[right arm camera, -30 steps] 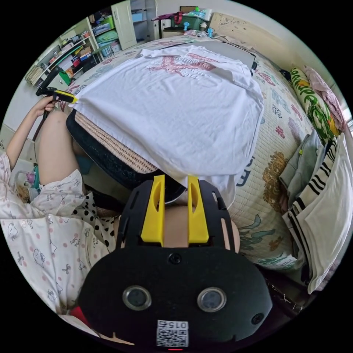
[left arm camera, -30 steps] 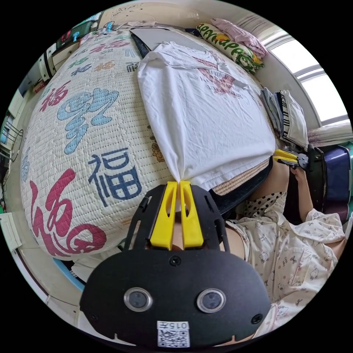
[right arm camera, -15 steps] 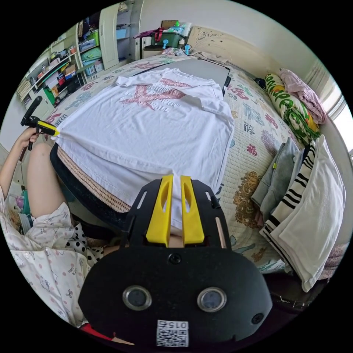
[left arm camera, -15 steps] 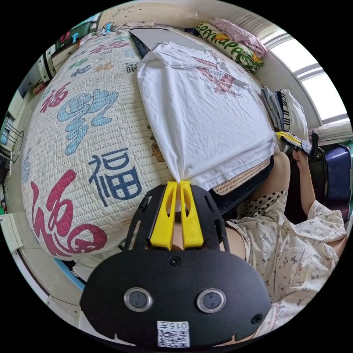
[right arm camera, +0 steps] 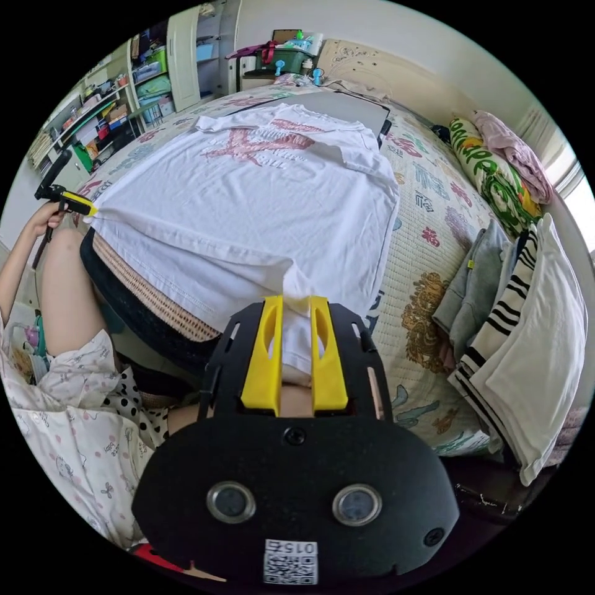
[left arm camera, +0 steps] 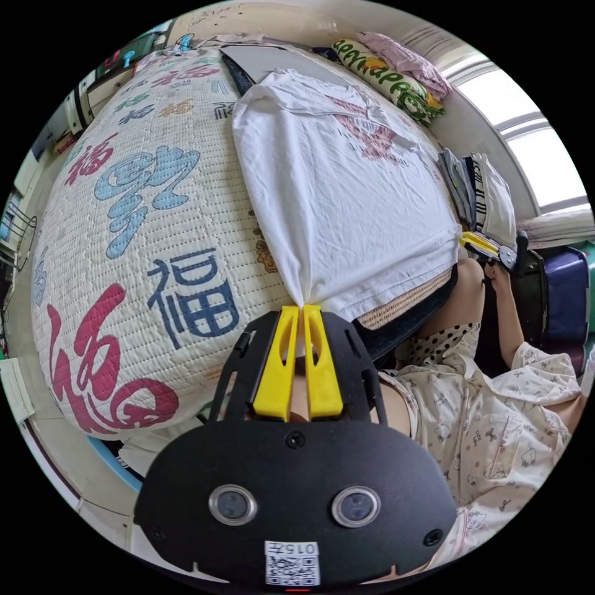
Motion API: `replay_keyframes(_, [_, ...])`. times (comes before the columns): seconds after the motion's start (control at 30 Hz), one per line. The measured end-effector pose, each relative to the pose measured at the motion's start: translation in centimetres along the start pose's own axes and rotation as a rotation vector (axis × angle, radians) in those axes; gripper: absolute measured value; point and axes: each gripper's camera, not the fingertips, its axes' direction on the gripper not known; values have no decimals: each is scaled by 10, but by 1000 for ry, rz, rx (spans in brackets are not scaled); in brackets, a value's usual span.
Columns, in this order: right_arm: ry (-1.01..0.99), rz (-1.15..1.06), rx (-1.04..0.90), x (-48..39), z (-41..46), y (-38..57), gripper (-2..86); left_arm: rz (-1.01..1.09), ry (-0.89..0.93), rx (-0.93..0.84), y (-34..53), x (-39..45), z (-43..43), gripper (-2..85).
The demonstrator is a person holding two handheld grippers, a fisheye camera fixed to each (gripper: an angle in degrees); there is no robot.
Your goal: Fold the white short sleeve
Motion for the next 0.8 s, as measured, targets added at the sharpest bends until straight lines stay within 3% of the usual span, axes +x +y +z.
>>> replay_keyframes(0.13, [17, 42, -10, 9, -14, -8, 3, 5, -9, 4, 4, -1, 2, 6])
replay_keyframes(0.33, [-21, -68, -71, 12, -66, 9, -7, 9, -11, 4, 10, -5, 10, 6])
replay_keyframes(0.5, [42, -147, -197, -7, -60, 12, -7, 8, -14, 7, 17, -7, 19, 5])
replay_keyframes(0.8, [-42, -30, -191, -3, -80, -19, 82, 16, -38, 9, 37, -6, 46, 5])
